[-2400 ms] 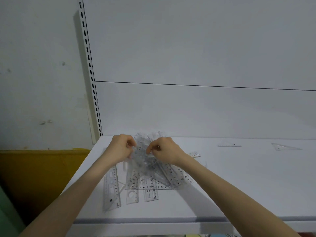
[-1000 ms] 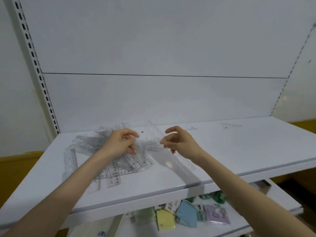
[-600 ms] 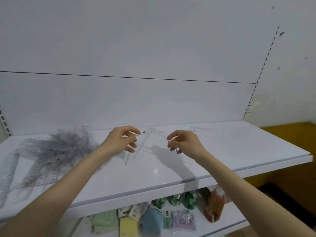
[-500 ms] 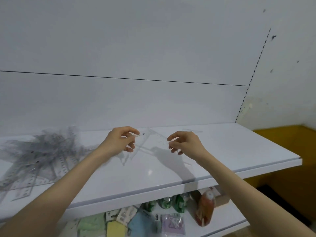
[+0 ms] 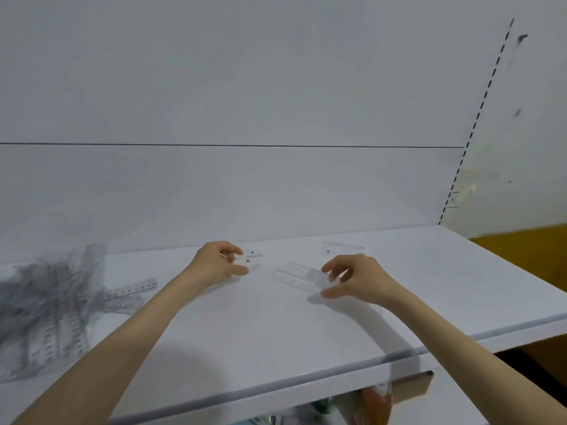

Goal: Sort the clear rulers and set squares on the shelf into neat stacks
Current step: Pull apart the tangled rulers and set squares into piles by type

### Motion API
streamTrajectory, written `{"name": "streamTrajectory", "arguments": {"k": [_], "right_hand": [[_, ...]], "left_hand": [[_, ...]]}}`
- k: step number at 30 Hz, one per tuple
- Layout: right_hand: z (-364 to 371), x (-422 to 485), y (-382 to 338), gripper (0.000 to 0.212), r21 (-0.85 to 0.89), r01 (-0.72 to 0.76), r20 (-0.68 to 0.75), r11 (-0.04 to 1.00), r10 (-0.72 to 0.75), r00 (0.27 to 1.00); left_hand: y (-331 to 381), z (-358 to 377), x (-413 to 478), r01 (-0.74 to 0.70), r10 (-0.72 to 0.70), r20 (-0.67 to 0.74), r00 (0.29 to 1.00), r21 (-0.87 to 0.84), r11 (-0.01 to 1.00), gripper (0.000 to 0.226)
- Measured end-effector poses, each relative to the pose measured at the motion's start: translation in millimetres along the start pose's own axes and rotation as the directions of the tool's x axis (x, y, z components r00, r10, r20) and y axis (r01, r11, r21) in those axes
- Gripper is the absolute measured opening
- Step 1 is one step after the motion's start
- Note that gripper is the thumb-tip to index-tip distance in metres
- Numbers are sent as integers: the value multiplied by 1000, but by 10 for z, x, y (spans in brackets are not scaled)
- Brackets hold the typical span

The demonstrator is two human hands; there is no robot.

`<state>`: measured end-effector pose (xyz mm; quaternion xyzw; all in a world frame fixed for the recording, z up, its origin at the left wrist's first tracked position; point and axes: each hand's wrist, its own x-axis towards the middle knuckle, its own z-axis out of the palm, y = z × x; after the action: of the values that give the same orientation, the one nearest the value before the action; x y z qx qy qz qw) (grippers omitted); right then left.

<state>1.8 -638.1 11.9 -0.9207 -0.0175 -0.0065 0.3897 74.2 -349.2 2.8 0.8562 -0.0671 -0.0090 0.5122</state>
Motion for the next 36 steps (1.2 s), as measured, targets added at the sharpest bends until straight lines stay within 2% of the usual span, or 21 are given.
{"name": "streamTrajectory", "arguments": {"k": [2, 5, 9, 11, 14, 17, 22, 27, 31, 33, 36], "right_hand": [[25, 134, 45, 35, -28, 37, 1, 999, -37, 999], [30, 299, 77, 32, -74, 73, 13, 995, -72, 997], [3, 491, 114, 31, -87, 105, 20, 991, -103, 994], [-16, 558, 126, 31, -80, 112, 21, 990, -111, 994], [-27, 645, 131, 31, -76, 128, 42, 989, -125, 991], [-5, 719, 123, 31, -61, 137, 66, 989, -133, 989], [54, 797, 118, 34, -50, 190, 87, 981, -185, 979], [104, 811, 148, 33, -30, 240, 37, 970, -239, 970], [88, 784, 178, 29, -53, 269, 11, 962, -269, 963], [62, 755, 197, 27, -46, 275, -12, 960, -276, 961], [0, 678, 270, 26, -47, 281, -42, 958, -283, 958]], "left_hand": [[-30, -1, 143, -5, 4, 14, 1000, 46, 999, 39], [-100, 26, 355, -11, 9, 29, 1000, 57, 998, 36], [-195, 35, 608, -9, 0, 117, 993, 71, 997, 41], [-234, 16, 695, -44, 22, 148, 989, 145, 988, 45], [-306, 25, 808, -170, 112, 187, 976, 330, 929, 42], [-349, 69, 863, -293, 198, 251, 948, 432, 853, 40], [-362, 106, 854, -332, 208, 278, 938, 545, 770, 58], [-375, 85, 828, -360, 260, 253, 932, 540, 761, 45], [-176, 157, 681, -365, 316, 191, 929, 348, 863, 24], [-8, 254, 570, -350, 291, 234, 928, 270, 897, 24], [205, 514, 456, -426, 341, 316, 885, 259, 867, 32]]}}
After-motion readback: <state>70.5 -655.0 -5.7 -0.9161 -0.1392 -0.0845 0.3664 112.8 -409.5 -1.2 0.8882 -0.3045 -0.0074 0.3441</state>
